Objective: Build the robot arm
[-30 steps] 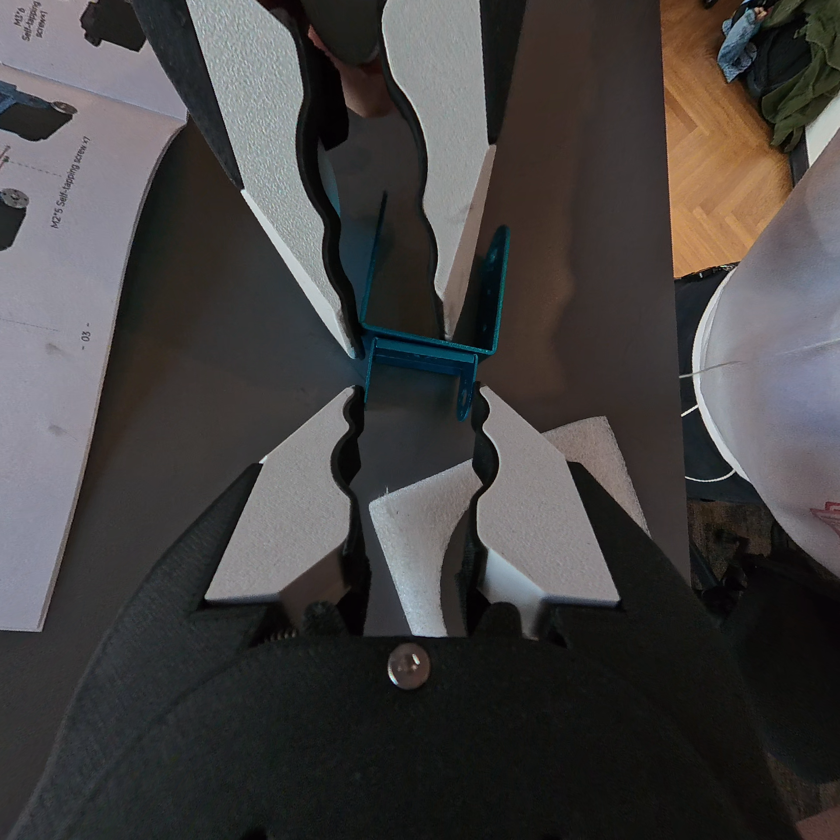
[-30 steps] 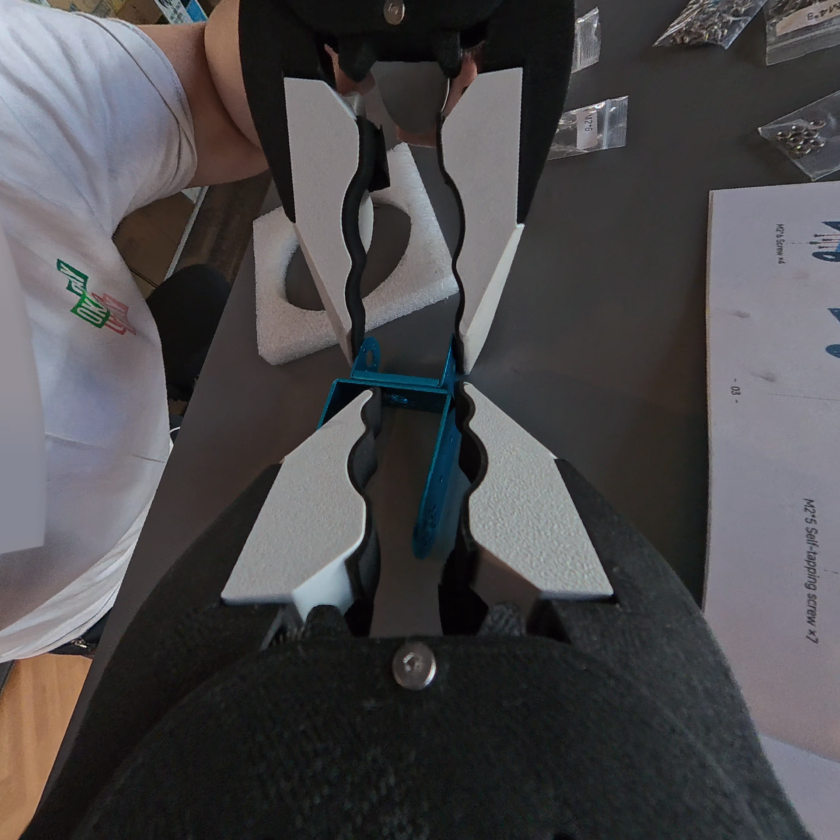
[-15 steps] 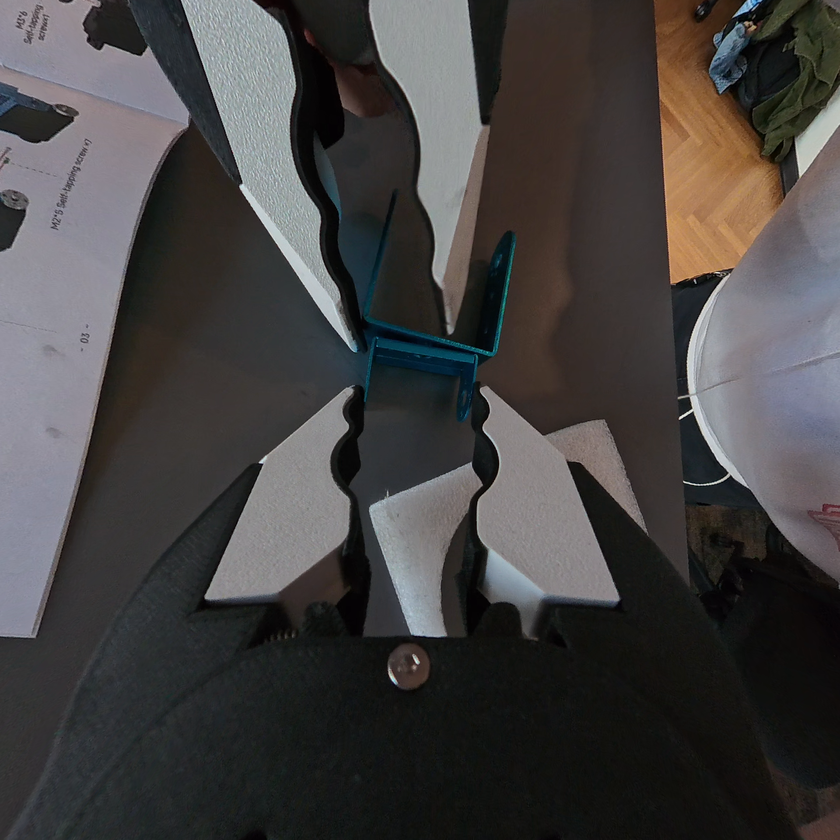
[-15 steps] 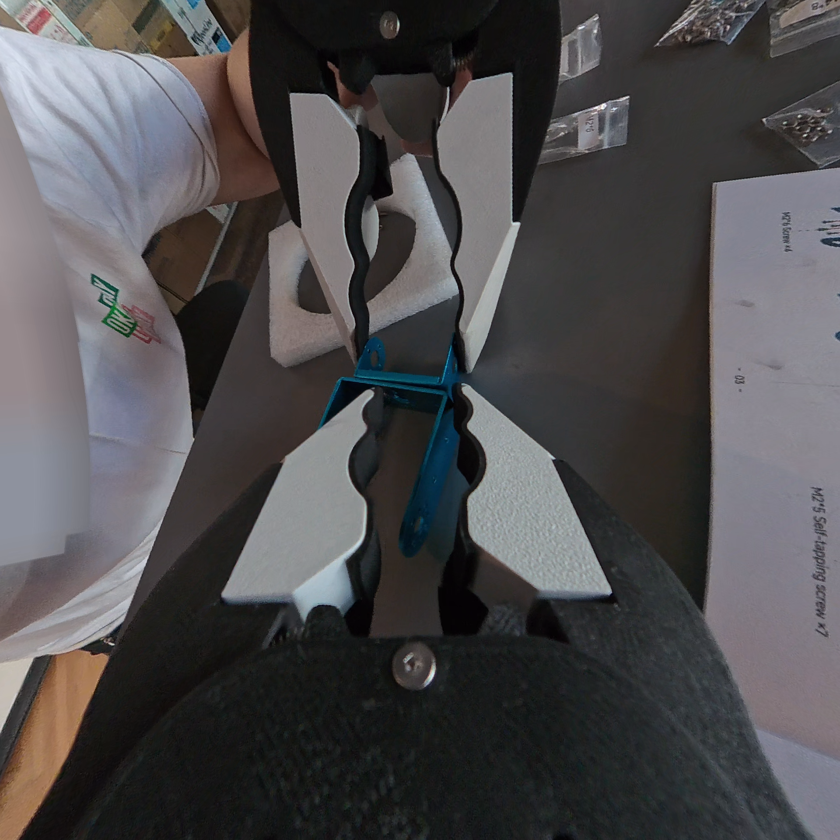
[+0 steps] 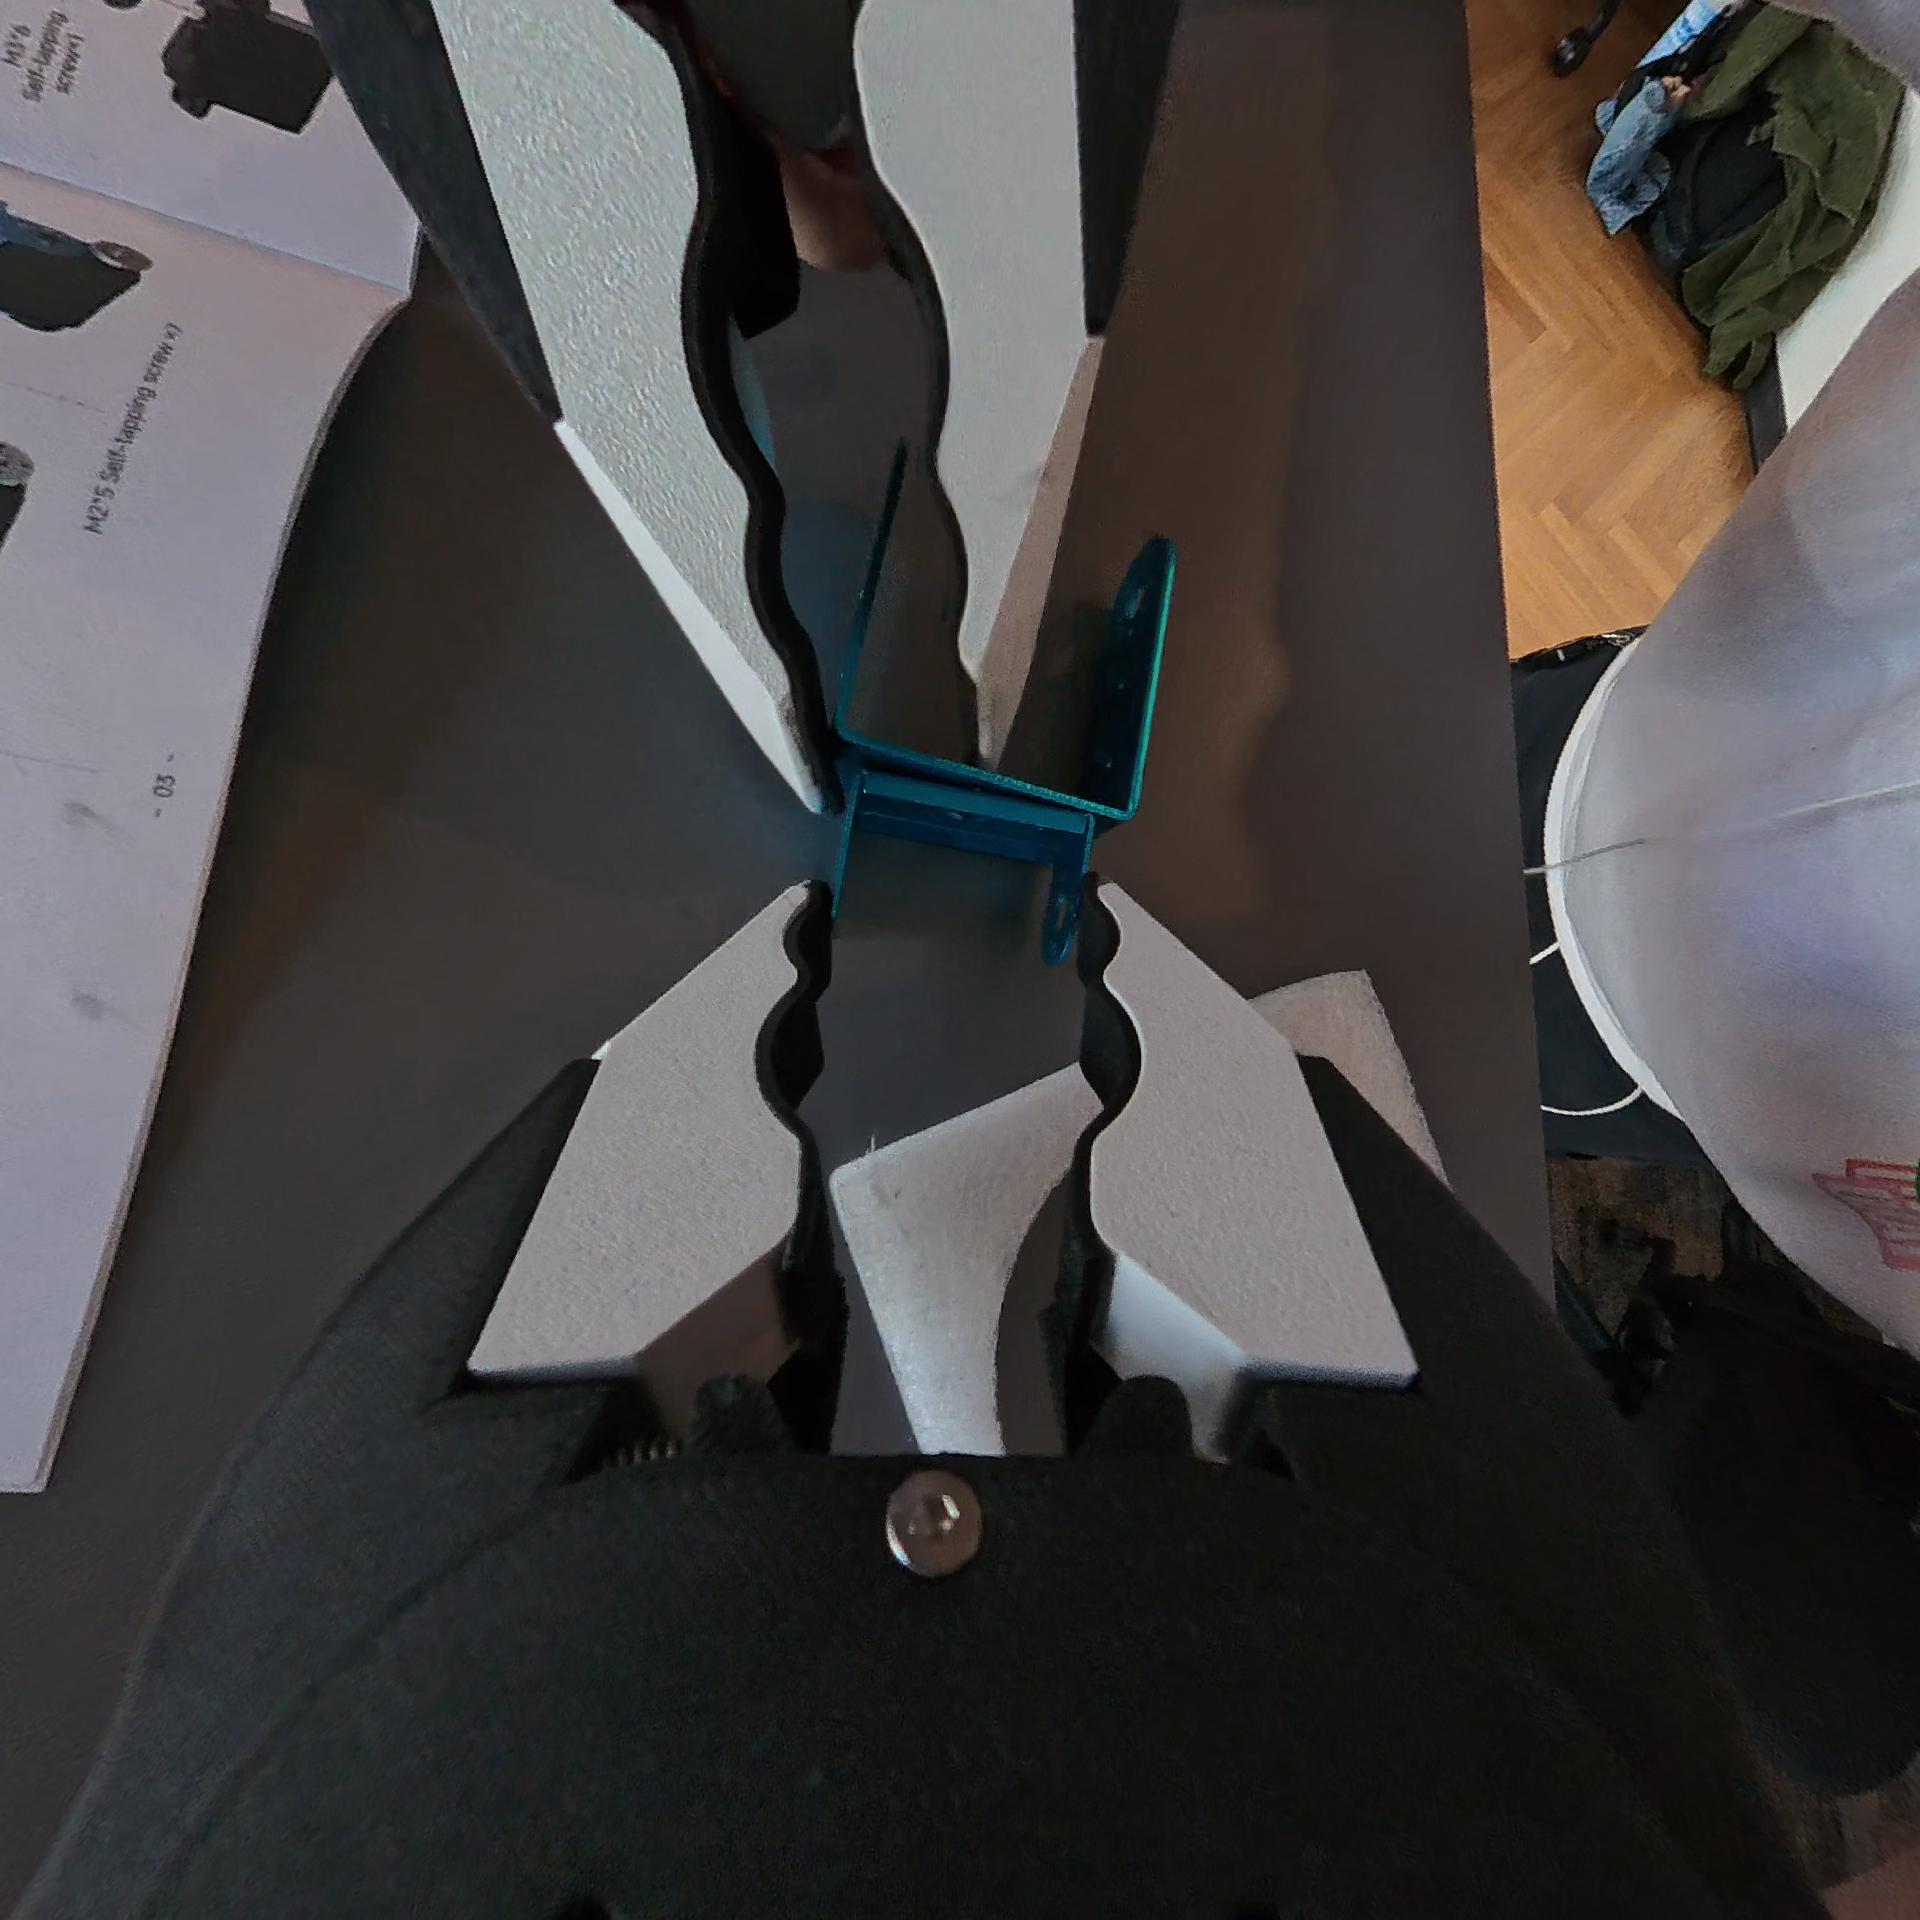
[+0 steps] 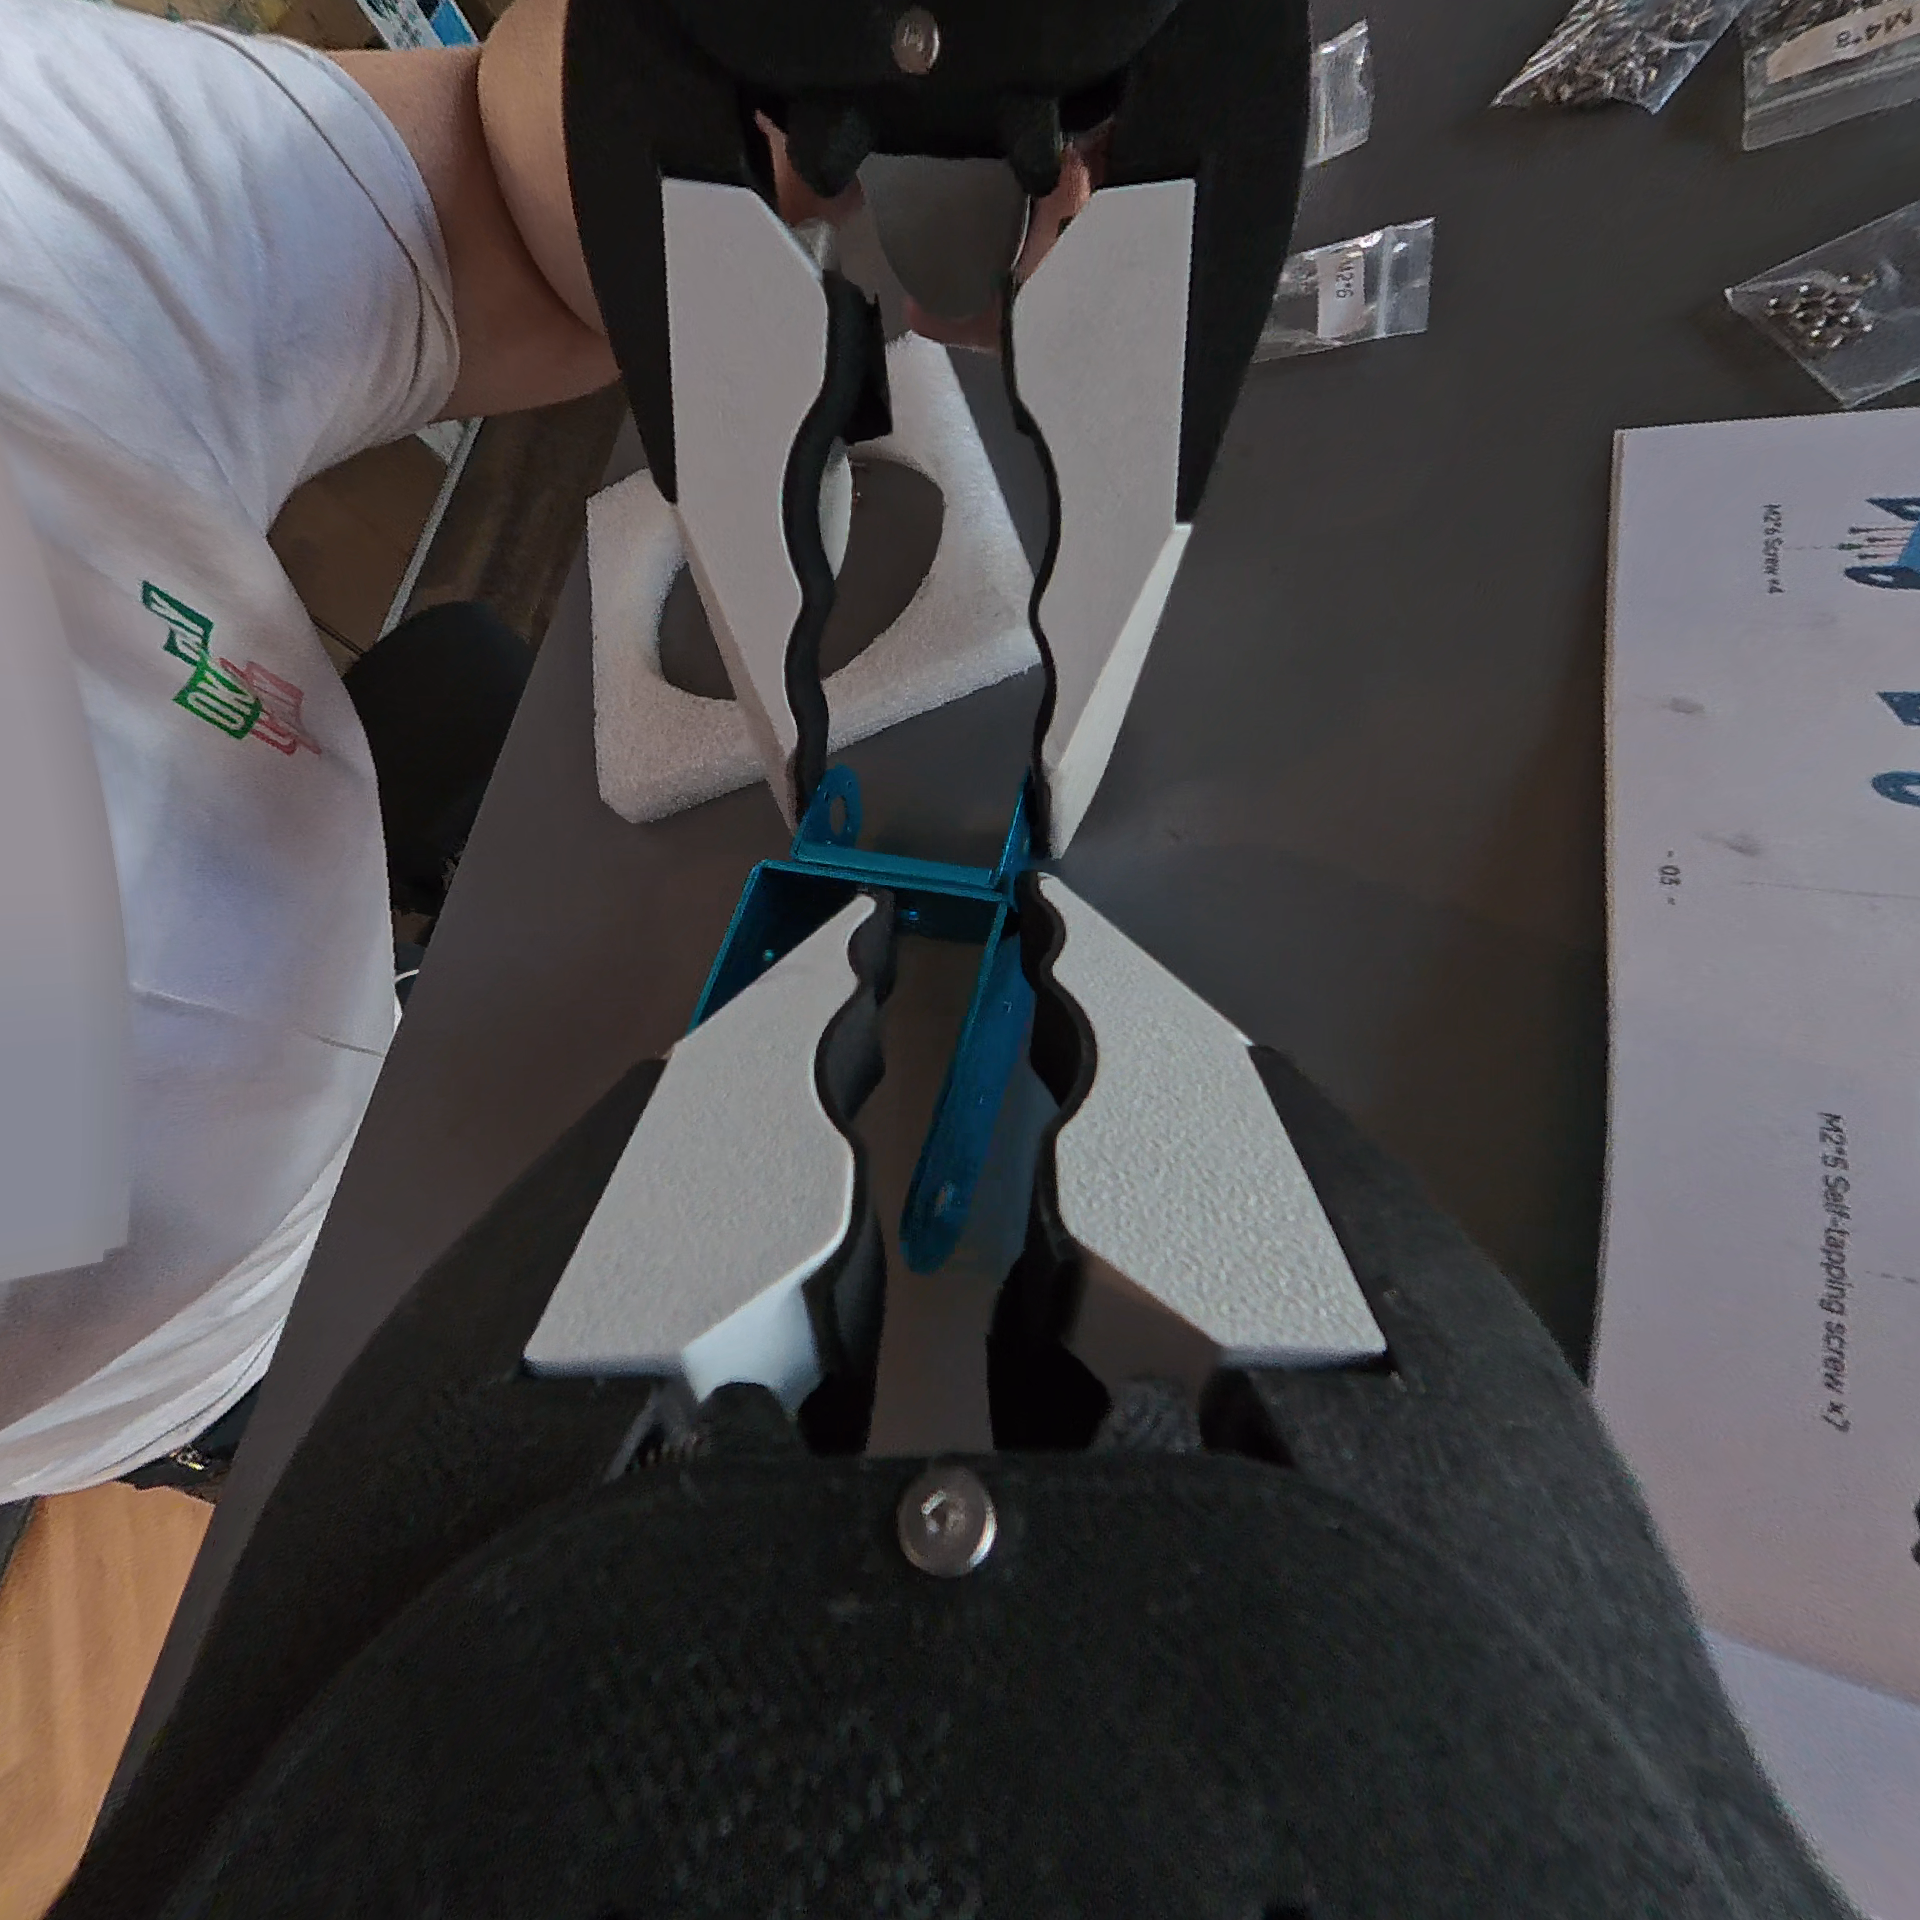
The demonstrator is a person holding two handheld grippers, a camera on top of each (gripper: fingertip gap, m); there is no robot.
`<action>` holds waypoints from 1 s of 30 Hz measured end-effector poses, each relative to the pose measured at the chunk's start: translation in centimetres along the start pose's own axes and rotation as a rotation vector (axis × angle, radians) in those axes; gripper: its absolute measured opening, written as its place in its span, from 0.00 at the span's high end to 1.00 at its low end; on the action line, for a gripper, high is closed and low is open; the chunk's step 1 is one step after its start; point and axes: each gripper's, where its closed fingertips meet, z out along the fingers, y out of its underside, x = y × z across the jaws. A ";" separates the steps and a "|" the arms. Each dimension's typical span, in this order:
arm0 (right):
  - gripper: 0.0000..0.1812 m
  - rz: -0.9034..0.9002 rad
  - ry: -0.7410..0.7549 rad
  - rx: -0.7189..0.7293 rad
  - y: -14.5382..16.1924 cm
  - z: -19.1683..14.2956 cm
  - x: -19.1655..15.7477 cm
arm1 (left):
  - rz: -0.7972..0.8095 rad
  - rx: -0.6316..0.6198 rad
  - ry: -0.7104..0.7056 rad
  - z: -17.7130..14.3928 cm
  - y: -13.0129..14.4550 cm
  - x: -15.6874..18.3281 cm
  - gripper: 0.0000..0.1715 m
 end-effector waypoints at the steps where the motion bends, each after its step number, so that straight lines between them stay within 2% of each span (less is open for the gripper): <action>1: 0.88 0.001 -0.005 0.004 0.0 0.0 0.0 | 0.000 -0.001 -0.002 0.0 0.0 0.0 0.73; 7: 0.87 0.011 -0.022 0.015 0.1 0.1 0.0 | 0.007 -0.001 -0.011 0.1 0.0 0.0 0.73; 9: 0.81 0.030 -0.064 0.032 -0.2 0.0 -0.5 | 0.009 0.001 -0.013 0.1 -0.1 0.0 0.73; 11: 0.80 0.030 -0.071 0.027 -0.1 0.1 -0.7 | 0.011 0.001 -0.013 0.1 -0.1 0.0 0.73; 19: 0.83 -0.030 -0.005 -0.008 0.1 0.2 -0.4 | 0.008 -0.001 -0.009 0.2 -0.1 0.0 0.73; 30: 0.86 0.067 -0.098 0.011 0.1 0.0 -0.7 | 0.018 0.000 -0.007 0.3 -0.2 0.2 0.73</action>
